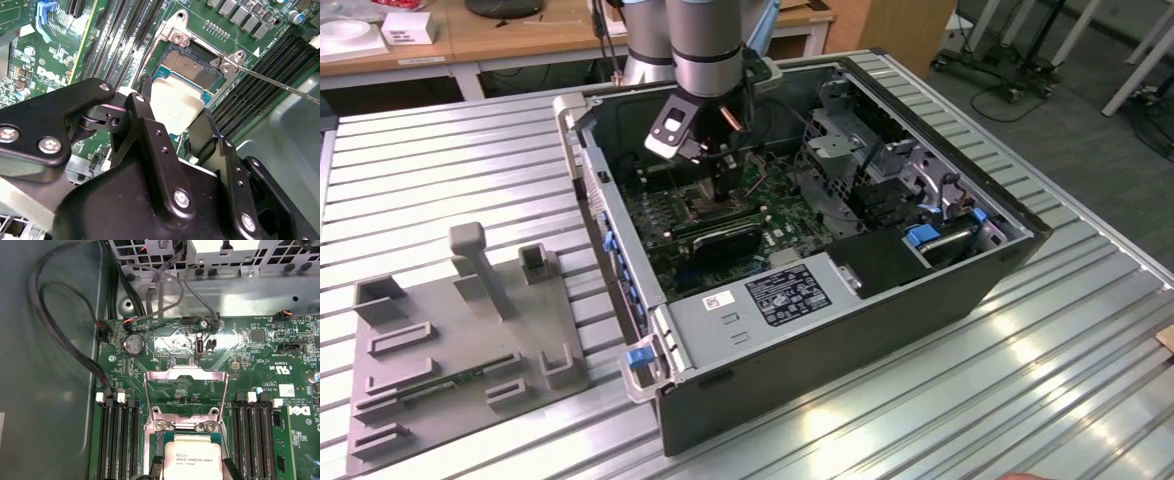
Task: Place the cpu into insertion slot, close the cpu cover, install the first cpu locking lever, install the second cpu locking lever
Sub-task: 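Place the cpu into insertion slot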
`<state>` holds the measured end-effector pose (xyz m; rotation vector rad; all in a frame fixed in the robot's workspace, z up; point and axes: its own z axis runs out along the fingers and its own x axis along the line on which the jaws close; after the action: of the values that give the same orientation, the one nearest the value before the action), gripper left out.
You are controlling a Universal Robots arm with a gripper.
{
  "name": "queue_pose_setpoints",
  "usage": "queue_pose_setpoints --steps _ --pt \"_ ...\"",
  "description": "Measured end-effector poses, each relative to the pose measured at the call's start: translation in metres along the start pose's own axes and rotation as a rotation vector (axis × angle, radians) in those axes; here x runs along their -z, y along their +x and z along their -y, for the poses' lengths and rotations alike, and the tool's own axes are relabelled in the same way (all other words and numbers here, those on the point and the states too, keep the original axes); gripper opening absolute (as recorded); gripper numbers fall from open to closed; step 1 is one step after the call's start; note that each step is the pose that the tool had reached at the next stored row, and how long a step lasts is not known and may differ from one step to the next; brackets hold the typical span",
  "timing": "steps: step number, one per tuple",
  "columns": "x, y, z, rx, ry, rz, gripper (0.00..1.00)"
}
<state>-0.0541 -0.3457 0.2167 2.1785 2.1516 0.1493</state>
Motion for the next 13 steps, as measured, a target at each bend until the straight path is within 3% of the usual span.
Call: queue_pose_setpoints --steps 13 --pt "-0.0077 -0.0002 0.0045 -0.002 -0.0001 0.0001 0.54"
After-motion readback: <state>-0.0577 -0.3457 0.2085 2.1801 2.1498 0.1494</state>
